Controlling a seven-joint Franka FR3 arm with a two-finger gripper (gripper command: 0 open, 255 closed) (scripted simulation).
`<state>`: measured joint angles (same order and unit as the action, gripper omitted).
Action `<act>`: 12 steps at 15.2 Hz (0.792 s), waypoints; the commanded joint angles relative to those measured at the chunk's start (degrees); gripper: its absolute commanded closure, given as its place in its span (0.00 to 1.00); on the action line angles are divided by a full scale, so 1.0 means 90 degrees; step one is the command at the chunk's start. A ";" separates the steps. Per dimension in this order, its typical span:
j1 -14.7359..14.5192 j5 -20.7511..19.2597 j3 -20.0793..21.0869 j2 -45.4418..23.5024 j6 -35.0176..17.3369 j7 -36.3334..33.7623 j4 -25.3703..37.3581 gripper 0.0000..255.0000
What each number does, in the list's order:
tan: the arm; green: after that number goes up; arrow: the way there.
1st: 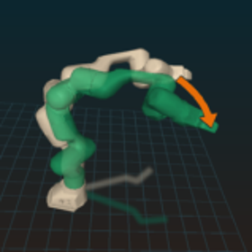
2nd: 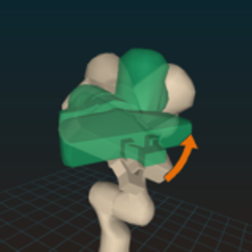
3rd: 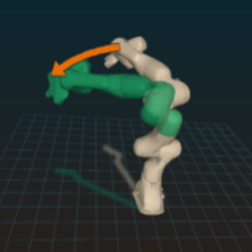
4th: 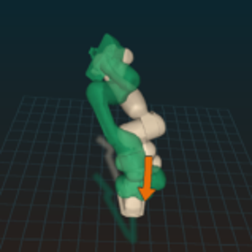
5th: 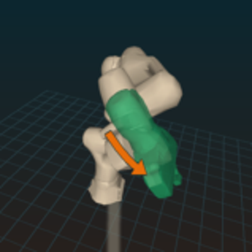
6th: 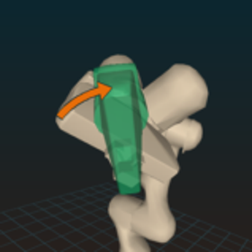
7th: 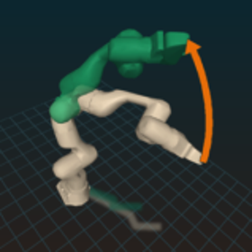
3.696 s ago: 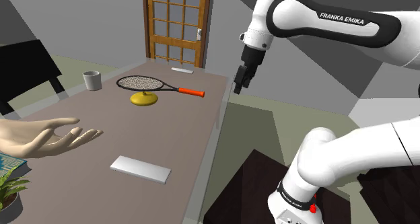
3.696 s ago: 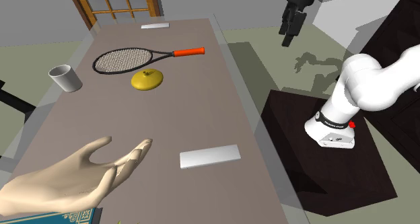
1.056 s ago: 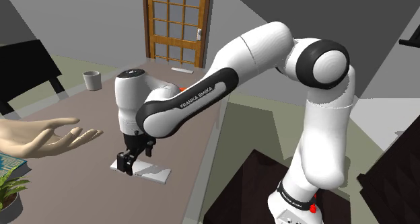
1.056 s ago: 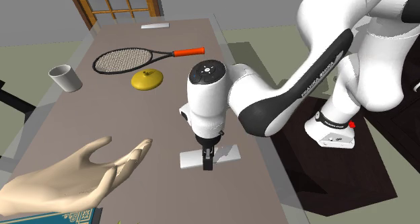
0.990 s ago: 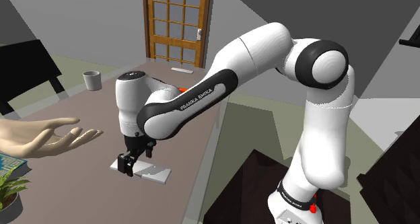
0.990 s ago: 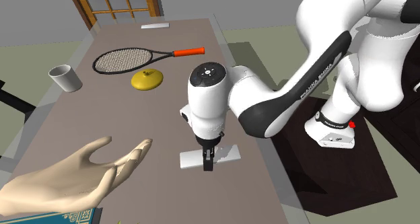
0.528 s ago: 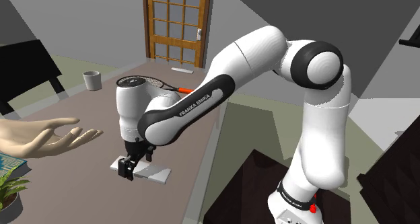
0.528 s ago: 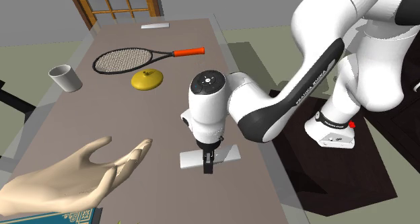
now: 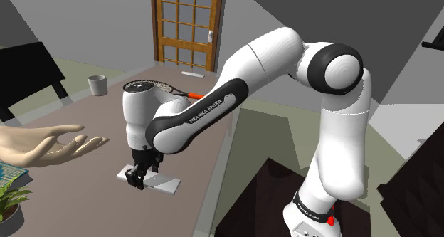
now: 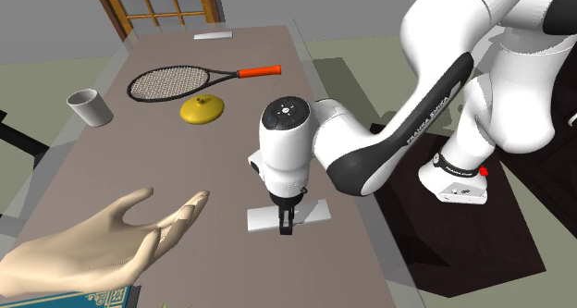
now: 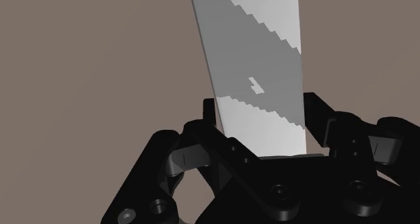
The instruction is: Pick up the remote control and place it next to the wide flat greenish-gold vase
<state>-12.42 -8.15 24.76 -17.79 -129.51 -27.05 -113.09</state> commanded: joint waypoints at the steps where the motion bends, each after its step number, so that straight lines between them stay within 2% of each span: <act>1: 0.0003 0.0001 -0.0004 -0.0006 0.0000 -0.0002 -0.0004 1.00; 5: 0.0001 0.0001 -0.0003 -0.0007 0.0000 -0.0004 -0.0004 1.00; 12: 0.0061 0.0194 0.0071 0.0321 0.0508 0.0116 0.0209 1.00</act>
<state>-11.94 -6.67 25.30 -15.36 -125.64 -26.15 -111.50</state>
